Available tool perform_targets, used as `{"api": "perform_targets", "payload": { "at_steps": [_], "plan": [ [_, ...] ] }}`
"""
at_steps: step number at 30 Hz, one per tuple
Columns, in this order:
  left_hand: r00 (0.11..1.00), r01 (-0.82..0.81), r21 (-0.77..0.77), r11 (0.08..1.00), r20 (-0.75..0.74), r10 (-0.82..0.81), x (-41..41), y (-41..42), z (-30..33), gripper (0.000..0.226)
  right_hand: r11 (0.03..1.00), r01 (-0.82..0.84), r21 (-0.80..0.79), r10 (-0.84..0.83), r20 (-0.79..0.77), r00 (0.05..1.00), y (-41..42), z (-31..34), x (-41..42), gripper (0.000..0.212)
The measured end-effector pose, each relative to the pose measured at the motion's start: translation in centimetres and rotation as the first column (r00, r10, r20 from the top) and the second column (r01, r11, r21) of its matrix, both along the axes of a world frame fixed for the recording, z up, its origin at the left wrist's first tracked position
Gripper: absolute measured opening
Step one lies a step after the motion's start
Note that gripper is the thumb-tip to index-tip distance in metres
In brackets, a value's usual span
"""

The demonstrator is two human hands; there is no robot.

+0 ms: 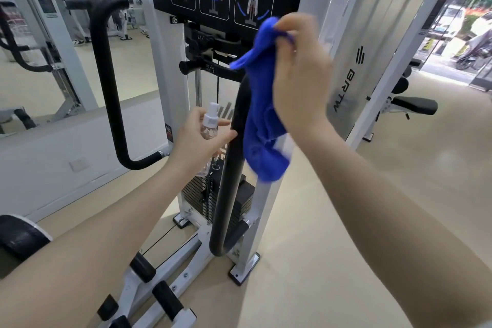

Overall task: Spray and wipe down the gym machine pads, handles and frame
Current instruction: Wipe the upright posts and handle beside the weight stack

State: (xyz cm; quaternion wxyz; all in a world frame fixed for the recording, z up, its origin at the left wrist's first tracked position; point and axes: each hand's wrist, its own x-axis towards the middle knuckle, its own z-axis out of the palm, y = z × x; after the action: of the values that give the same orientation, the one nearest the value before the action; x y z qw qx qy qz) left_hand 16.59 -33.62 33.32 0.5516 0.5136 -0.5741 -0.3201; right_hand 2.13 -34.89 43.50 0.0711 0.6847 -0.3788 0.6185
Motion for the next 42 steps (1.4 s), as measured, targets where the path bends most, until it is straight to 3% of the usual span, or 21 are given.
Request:
{"api": "perform_targets", "payload": {
  "at_steps": [2,4,9,12,14,17,19,20,22,25,26,28,30,33,35,39,42],
  "plan": [
    [0.990,-0.031,-0.006,1.000,-0.141,0.029,0.6,0.0,0.1,0.027,0.984,0.115,-0.136,-0.158,-0.374,0.914,-1.1,-2.1,1.4,0.021],
    [0.985,-0.073,-0.039,0.997,-0.158,0.066,1.2,-0.1,0.0,0.024,0.979,0.154,-0.134,-0.204,-0.588,0.782,-1.9,-3.6,1.4,0.028],
    [0.994,-0.051,-0.059,0.997,-0.098,0.045,0.5,0.0,-0.3,0.024,0.956,-0.077,-0.281,-0.185,-0.790,0.585,-3.0,-4.4,-0.4,0.022],
    [0.997,-0.044,-0.049,0.998,-0.070,0.041,-0.1,0.2,-0.2,0.022,0.953,-0.136,-0.270,-0.174,-0.859,0.482,-3.5,-3.3,-0.6,0.028],
    [1.000,-0.014,-0.052,0.999,-0.018,0.013,-0.5,0.4,-0.1,0.021,0.975,-0.055,-0.214,-0.144,-0.805,0.575,-3.7,-1.5,-0.4,0.032],
    [0.997,0.077,-0.057,0.995,0.030,-0.075,-0.7,0.4,-0.5,0.021,0.989,0.138,0.058,-0.085,-0.547,0.833,-5.1,1.5,-0.7,0.039],
    [0.993,0.070,-0.027,0.997,0.100,-0.067,-0.7,-0.1,-1.0,0.019,0.976,0.115,0.184,-0.042,-0.361,0.932,-6.2,2.2,-1.1,0.043],
    [0.977,0.027,-0.042,0.999,0.210,-0.018,-0.4,-0.5,-1.3,0.014,0.983,0.074,0.165,-0.019,-0.315,0.949,-6.0,1.9,-1.0,0.043],
    [0.969,0.004,-0.027,1.000,0.248,0.003,0.1,-1.1,-1.6,0.012,1.000,-0.015,0.007,0.017,-0.349,0.937,-5.0,0.2,-0.2,0.036],
    [0.988,0.153,0.163,0.975,-0.006,-0.154,-0.1,0.2,-0.5,0.032,0.979,-0.139,-0.151,0.039,-0.528,0.848,-3.7,-1.7,-0.4,0.035],
    [0.987,0.154,0.148,0.977,0.029,-0.160,-0.5,0.5,-0.3,0.030,0.983,-0.117,-0.145,0.024,-0.524,0.851,-4.4,-0.8,-1.1,0.038],
    [0.980,0.076,0.045,0.996,0.181,-0.083,-1.0,0.5,0.1,0.011,0.999,-0.012,0.031,0.025,-0.426,0.905,-6.2,1.8,-2.7,0.045],
    [0.977,0.060,0.006,0.998,0.203,-0.060,-0.7,0.1,-0.5,0.019,0.965,0.016,0.263,0.080,-0.349,0.934,-7.5,3.2,-3.9,0.047],
    [0.994,0.056,0.034,0.998,0.096,-0.059,-0.9,0.1,-0.2,0.022,0.935,-0.042,0.352,0.079,-0.094,0.992,-8.1,2.6,-3.7,0.045],
    [0.996,0.049,0.044,0.998,0.072,-0.052,-0.9,0.1,-0.3,0.023,0.974,-0.063,0.218,0.070,-0.023,0.997,-7.4,1.0,-3.1,0.041],
    [0.999,0.051,0.056,0.997,-0.001,-0.051,-1.1,0.1,-0.7,0.023,0.983,-0.143,-0.112,0.110,-0.257,0.960,-4.2,-3.6,-1.4,0.033],
    [0.996,0.085,0.042,0.996,-0.029,-0.084,-1.1,0.1,-0.7,0.022,0.996,-0.049,-0.079,0.030,-0.232,0.972,-5.7,-1.6,-2.1,0.034]
  ]
}}
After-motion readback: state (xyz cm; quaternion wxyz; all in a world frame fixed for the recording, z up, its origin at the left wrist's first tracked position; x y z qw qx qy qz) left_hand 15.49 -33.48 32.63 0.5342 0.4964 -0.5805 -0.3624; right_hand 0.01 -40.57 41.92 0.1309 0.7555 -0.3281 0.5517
